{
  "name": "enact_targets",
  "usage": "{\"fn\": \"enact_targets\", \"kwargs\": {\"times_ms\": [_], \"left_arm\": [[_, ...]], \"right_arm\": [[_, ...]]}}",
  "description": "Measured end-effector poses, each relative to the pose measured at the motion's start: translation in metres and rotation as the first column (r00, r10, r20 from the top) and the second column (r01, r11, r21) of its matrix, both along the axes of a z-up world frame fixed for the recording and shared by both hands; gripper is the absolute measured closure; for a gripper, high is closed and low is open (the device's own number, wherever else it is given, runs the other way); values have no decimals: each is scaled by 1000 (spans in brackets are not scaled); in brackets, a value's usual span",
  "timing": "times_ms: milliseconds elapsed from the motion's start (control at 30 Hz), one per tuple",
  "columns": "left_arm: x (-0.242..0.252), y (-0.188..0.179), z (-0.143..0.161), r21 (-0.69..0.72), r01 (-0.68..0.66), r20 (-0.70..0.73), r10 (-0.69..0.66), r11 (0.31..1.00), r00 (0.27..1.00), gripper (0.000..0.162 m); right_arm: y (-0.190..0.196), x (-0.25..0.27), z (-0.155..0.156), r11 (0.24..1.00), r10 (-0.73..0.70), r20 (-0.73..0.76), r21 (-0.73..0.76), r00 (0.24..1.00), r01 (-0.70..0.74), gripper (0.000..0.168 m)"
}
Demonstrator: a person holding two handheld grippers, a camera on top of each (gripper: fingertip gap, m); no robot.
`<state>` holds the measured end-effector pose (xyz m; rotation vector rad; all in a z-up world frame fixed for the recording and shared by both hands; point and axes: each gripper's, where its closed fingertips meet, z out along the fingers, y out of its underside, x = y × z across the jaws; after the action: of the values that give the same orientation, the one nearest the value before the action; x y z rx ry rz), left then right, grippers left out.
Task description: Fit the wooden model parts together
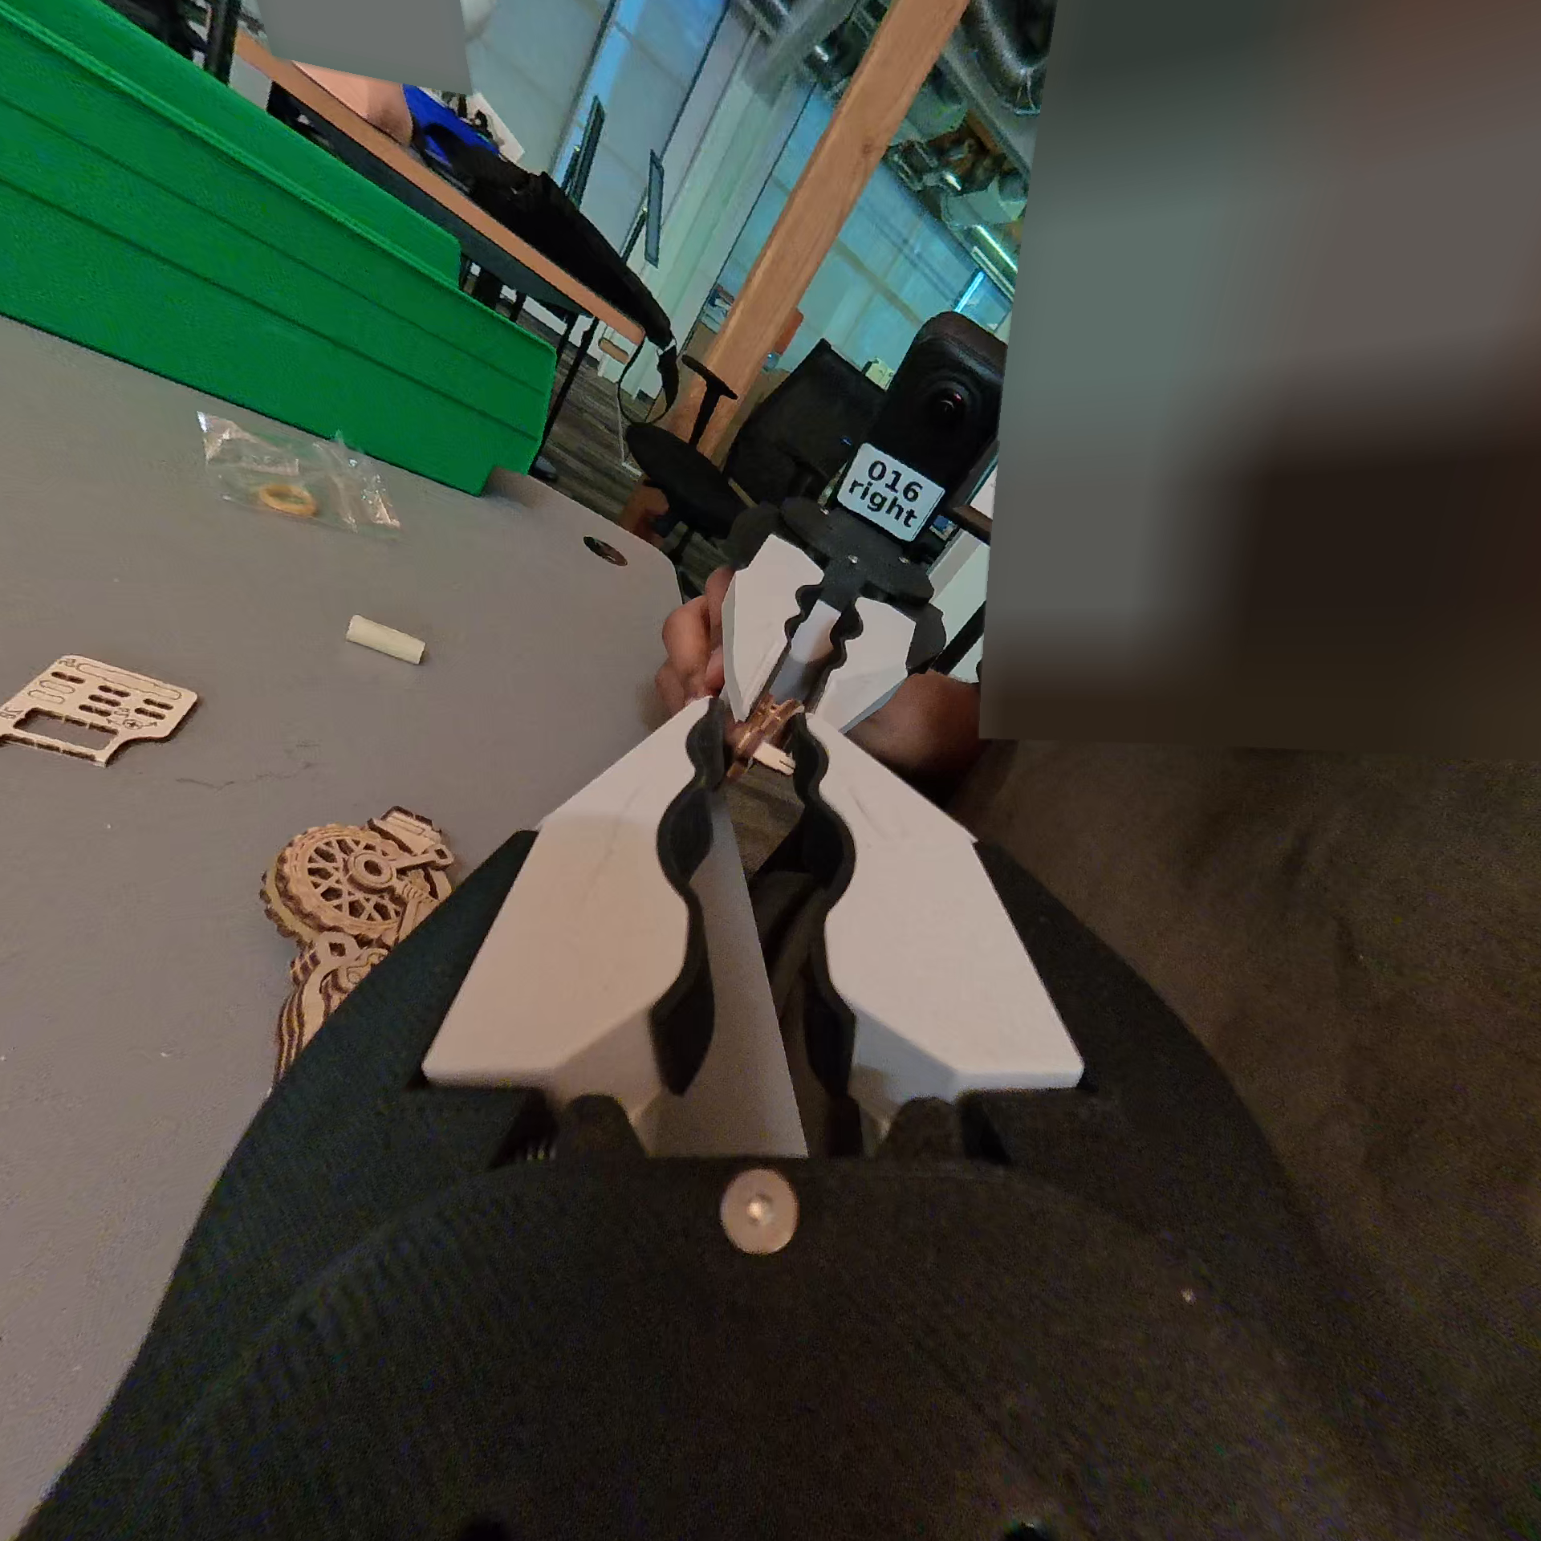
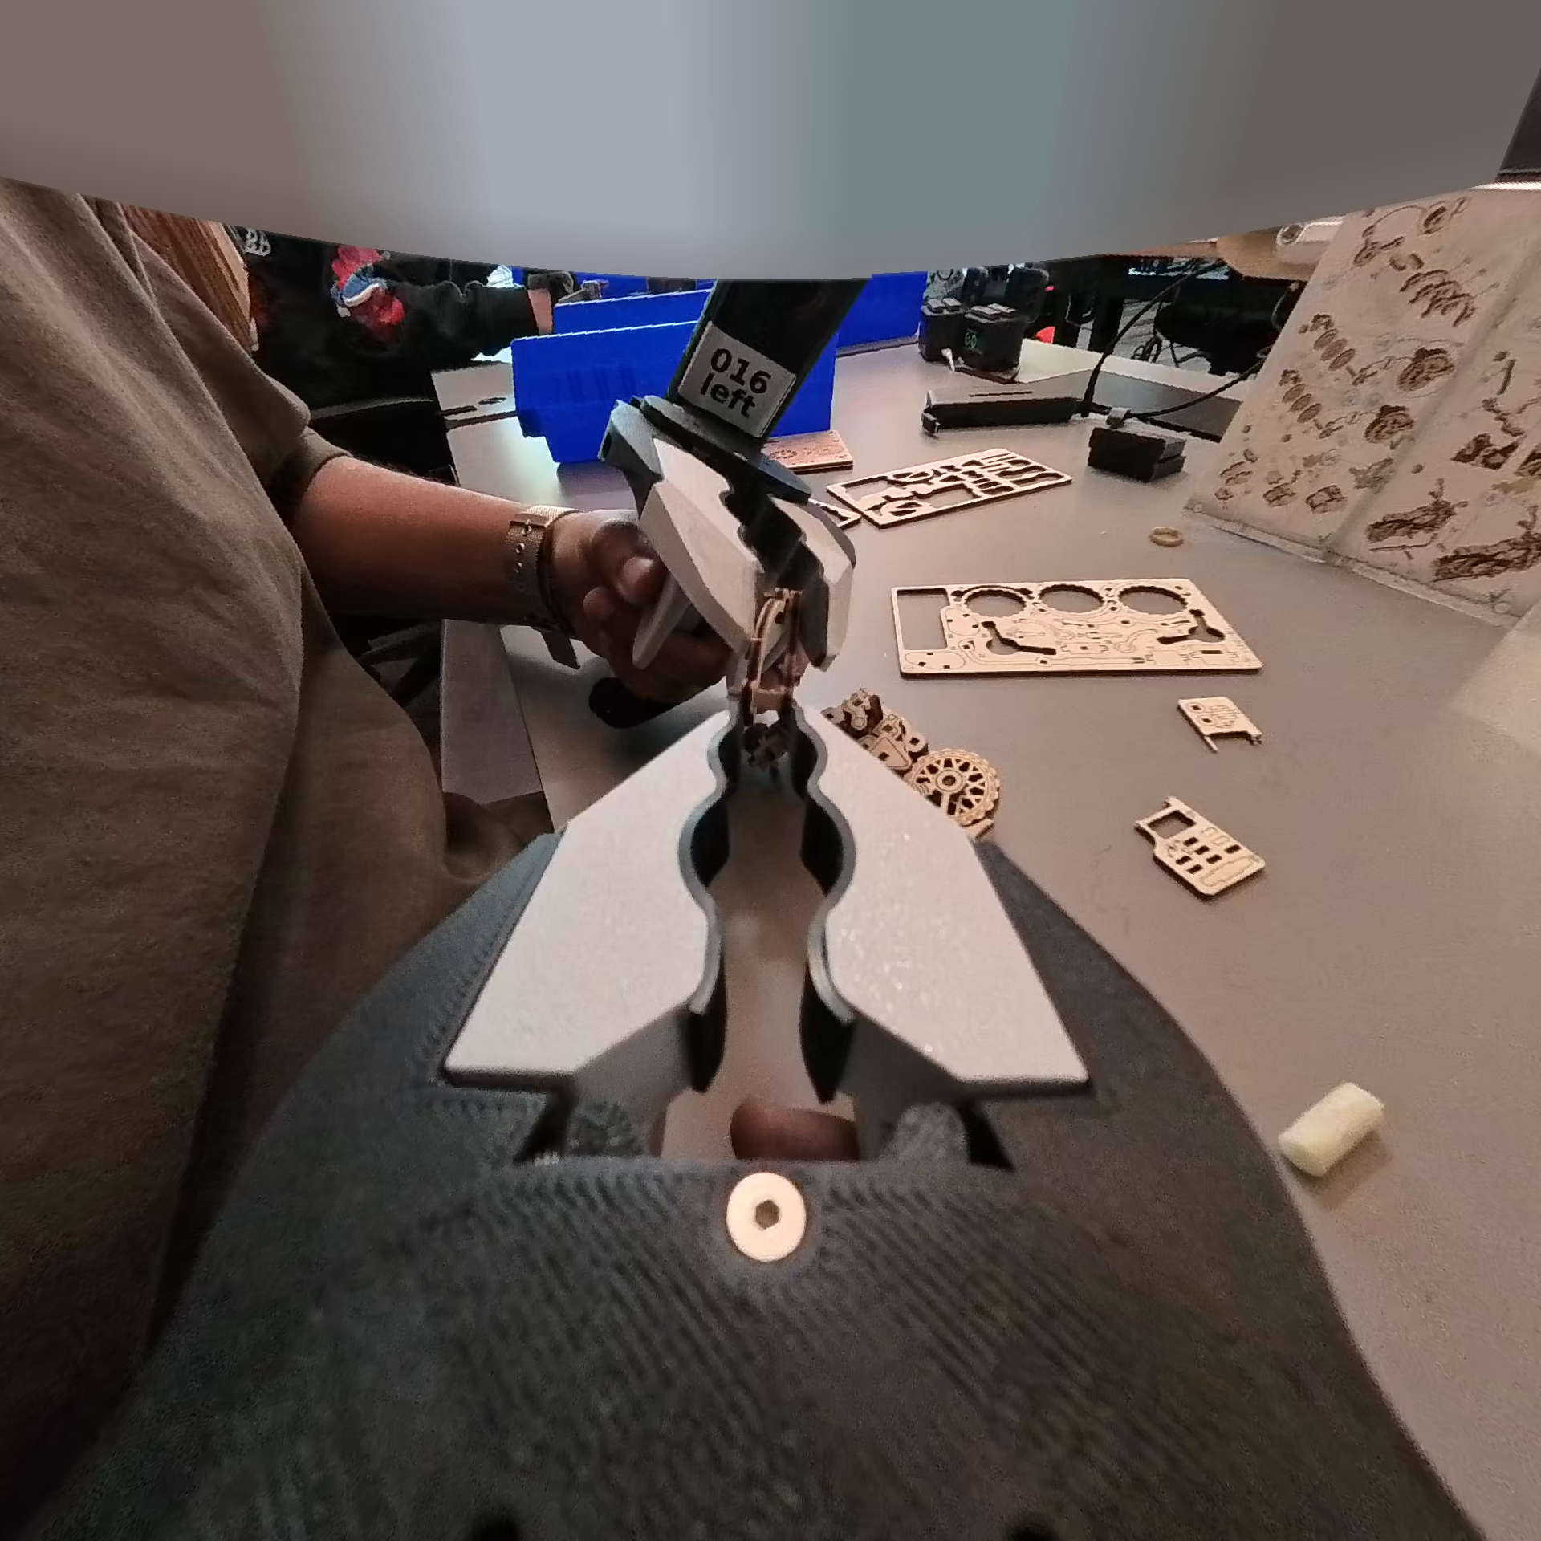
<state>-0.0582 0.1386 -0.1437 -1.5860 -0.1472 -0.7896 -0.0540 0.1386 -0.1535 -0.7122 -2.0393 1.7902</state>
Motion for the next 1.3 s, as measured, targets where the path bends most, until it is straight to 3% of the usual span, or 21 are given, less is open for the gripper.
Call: {"fn": "enact_targets", "kwargs": {"times_ms": [433, 600, 700, 867, 1067, 1300], "left_arm": [[-1, 0, -6, -34, 8, -6, -9, 999, 1000, 150], [-6, -1, -11, -75, -28, -133, 18, 997, 991, 133], [5, -3, -15, -102, 12, -217, -34, 995, 975, 132], [30, -6, -30, -171, 123, -278, -168, 978, 946, 139], [37, -9, -32, -171, 158, -287, -203, 972, 936, 155], [46, -12, -35, -186, 216, -264, -261, 958, 929, 154]], "right_arm": [[0, -1, -3, 1000, 18, 68, -6, 998, -17, 159], [1, 3, -13, 997, 33, 64, 65, 997, -37, 159], [-6, 12, -21, 988, 91, 76, 115, 993, -100, 158], [-16, 26, -29, 974, 181, 145, 112, 973, -198, 159], [-14, 28, -28, 973, 205, 188, 66, 961, -220, 159], [-19, 37, -31, 960, 258, 220, 50, 941, -275, 158]]}}
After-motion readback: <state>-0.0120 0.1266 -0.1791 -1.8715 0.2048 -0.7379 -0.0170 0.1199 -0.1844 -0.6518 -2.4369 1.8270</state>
